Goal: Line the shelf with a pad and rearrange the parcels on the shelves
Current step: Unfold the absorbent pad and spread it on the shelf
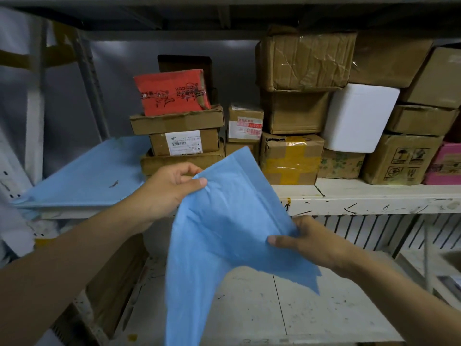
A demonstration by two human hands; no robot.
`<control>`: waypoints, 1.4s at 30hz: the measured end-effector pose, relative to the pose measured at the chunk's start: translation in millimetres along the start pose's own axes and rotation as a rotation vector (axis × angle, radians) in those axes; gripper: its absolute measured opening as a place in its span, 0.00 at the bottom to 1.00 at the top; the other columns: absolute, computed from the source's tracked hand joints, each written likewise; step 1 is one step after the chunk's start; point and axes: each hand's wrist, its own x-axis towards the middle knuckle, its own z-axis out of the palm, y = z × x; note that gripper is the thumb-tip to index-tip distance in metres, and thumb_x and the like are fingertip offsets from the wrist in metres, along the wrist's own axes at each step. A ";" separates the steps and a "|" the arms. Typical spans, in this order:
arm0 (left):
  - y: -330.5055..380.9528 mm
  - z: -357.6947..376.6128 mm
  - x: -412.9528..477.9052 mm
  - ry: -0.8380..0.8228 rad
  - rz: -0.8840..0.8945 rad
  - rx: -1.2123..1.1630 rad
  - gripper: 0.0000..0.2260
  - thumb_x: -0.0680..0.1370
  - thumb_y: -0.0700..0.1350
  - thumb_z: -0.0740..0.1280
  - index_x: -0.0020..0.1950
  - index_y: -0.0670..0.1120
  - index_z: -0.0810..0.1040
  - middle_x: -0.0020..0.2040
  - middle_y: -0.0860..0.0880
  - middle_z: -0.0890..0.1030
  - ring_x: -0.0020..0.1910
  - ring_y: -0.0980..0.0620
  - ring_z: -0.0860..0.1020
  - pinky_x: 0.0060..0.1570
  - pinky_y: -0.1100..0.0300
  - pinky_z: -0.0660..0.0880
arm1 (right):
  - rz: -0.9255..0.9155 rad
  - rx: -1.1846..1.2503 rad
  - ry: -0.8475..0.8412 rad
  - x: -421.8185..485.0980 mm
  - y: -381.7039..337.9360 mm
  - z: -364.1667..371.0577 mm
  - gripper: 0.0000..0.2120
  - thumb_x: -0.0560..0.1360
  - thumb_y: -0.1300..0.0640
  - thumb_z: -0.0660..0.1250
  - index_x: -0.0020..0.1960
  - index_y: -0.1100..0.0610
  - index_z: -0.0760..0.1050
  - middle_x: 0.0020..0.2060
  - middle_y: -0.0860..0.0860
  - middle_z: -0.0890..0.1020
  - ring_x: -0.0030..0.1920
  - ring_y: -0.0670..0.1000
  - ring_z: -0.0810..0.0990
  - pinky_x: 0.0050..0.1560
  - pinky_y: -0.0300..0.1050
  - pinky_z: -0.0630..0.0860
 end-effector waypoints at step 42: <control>-24.9 83.5 -30.4 -0.015 -0.280 -0.383 0.11 0.79 0.46 0.69 0.56 0.42 0.85 0.52 0.44 0.87 0.53 0.45 0.85 0.57 0.49 0.81 | -0.163 0.642 0.134 2.0 -20.4 37.1 0.16 0.77 0.49 0.70 0.54 0.61 0.85 0.45 0.54 0.86 0.46 0.49 0.82 0.48 0.40 0.81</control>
